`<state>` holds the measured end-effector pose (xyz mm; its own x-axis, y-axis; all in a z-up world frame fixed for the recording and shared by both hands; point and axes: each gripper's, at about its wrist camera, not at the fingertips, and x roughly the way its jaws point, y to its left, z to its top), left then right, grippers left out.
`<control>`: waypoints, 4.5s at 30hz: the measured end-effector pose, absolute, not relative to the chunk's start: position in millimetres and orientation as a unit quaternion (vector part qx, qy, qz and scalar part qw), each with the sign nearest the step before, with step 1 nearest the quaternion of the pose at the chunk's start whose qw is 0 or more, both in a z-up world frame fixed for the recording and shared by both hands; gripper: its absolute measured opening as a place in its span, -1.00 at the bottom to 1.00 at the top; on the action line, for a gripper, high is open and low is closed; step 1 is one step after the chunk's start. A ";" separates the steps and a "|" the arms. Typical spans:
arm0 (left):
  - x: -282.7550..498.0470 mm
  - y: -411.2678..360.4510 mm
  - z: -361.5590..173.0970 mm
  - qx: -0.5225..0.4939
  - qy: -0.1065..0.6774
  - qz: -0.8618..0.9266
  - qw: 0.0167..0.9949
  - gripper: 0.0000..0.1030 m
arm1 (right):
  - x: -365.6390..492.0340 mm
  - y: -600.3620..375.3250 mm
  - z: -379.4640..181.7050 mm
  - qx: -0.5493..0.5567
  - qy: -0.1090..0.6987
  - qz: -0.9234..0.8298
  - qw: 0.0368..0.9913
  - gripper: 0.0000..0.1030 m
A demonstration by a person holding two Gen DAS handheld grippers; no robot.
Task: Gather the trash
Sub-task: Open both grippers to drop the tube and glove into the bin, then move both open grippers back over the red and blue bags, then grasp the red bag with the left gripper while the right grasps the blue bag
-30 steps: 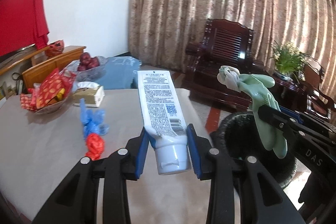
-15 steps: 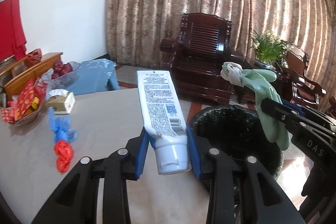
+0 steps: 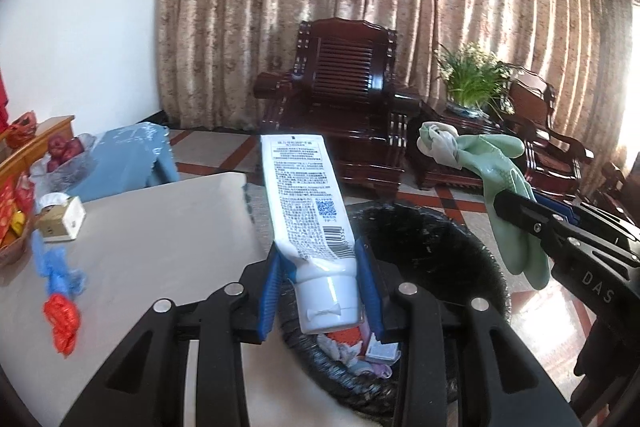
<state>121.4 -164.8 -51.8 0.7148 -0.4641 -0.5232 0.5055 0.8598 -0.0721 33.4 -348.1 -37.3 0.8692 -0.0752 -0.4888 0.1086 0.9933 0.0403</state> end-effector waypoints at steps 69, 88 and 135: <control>176.8 116.3 -124.1 -0.002 0.301 0.028 0.953 0.76 | 160.4 -138.9 -92.9 0.000 0.267 0.113 0.957 0.90; 247.1 108.7 -209.5 -0.011 0.425 0.009 0.905 -0.16 | 193.8 -131.4 -151.9 0.006 0.335 0.096 0.938 0.90; 187.6 279.1 -154.2 -0.084 0.348 0.138 0.923 -0.50 | 298.1 105.7 -189.9 -0.095 0.426 0.269 0.859 -0.49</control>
